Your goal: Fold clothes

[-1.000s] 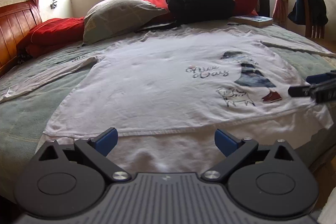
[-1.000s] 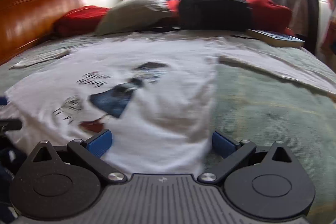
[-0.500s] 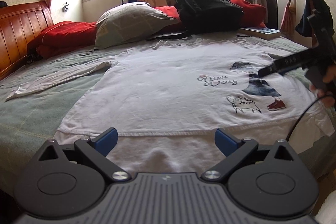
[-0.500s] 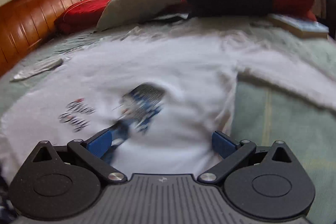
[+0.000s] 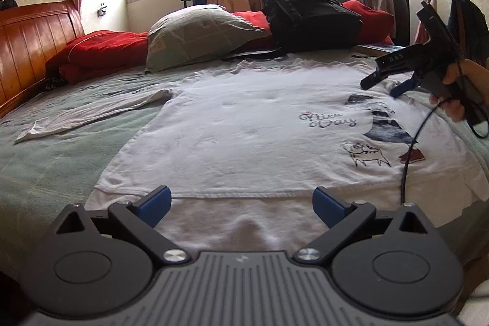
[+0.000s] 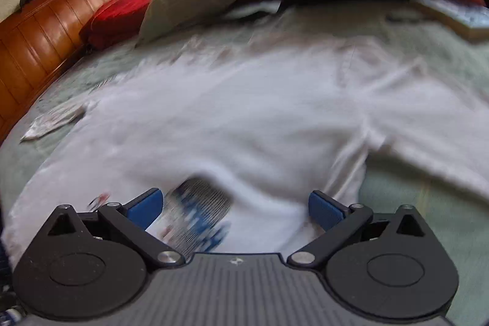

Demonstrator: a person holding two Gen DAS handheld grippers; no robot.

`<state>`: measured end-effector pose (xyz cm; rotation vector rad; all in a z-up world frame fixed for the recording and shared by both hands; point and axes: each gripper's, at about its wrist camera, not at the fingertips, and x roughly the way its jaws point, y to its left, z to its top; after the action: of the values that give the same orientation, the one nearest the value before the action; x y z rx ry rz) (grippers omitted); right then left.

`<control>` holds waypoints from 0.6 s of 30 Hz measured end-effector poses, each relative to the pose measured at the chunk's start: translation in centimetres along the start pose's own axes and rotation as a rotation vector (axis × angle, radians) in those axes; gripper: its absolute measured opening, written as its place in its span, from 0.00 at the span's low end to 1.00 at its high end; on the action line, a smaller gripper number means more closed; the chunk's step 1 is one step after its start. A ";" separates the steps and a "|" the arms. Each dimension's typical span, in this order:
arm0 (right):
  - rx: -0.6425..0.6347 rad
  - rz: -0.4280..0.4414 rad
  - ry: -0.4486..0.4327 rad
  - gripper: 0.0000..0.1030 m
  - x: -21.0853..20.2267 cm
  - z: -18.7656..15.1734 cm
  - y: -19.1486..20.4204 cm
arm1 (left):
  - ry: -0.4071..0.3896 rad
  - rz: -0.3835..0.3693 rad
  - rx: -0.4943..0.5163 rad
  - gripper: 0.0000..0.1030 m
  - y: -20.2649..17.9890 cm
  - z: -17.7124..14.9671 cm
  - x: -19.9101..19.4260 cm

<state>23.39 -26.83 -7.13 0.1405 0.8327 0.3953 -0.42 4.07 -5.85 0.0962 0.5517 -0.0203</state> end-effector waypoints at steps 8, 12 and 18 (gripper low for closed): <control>0.088 0.110 -0.026 1.00 -0.8 2.9 -1.2 | 0.011 -0.008 -0.014 0.96 0.4 0.0 0.7; 0.068 0.070 0.023 1.00 1.3 3.1 -1.3 | 0.021 -0.011 -0.015 0.96 0.6 -0.1 0.9; 0.008 -0.052 -0.019 1.00 -0.5 3.0 -1.0 | 0.014 0.005 -0.041 0.96 1.3 0.0 0.7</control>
<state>25.59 -27.84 -5.03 0.1298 0.8180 0.3414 0.22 5.38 -6.15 0.0572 0.5657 -0.0037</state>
